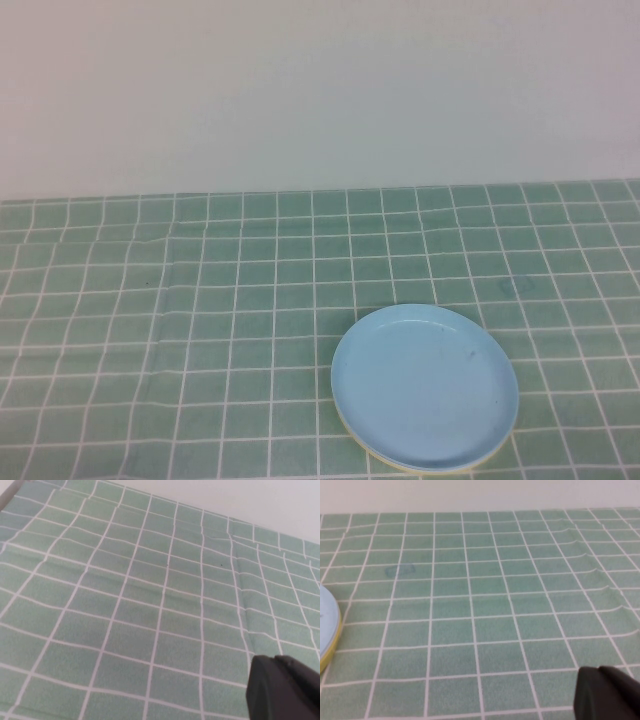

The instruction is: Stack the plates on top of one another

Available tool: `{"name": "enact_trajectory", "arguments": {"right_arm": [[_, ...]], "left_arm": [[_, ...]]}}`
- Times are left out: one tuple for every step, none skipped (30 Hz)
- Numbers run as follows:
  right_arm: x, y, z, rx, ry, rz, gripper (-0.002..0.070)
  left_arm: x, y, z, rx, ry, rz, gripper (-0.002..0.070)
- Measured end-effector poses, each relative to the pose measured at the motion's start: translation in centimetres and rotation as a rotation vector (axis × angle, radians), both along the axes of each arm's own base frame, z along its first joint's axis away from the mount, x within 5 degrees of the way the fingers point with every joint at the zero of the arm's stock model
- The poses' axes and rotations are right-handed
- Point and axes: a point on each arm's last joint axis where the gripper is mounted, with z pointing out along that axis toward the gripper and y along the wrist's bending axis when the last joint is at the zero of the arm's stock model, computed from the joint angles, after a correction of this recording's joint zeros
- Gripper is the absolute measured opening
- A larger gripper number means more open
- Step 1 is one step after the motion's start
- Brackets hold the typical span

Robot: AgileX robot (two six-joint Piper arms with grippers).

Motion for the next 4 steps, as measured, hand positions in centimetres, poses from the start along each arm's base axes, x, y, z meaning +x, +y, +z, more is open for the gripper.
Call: {"name": "enact_trajectory", "arguments": {"right_arm": [[0.00, 0.00, 0.00, 0.000, 0.000, 0.000, -0.0002], [0.00, 0.00, 0.00, 0.000, 0.000, 0.000, -0.0002], [0.00, 0.00, 0.00, 0.000, 0.000, 0.000, -0.0002], [0.00, 0.00, 0.00, 0.000, 0.000, 0.000, -0.0002]], "left_arm": [[0.00, 0.00, 0.00, 0.000, 0.000, 0.000, -0.0001], [0.00, 0.00, 0.00, 0.000, 0.000, 0.000, -0.0001], [0.00, 0.00, 0.00, 0.000, 0.000, 0.000, -0.0001], [0.00, 0.00, 0.00, 0.000, 0.000, 0.000, -0.0001]]}}
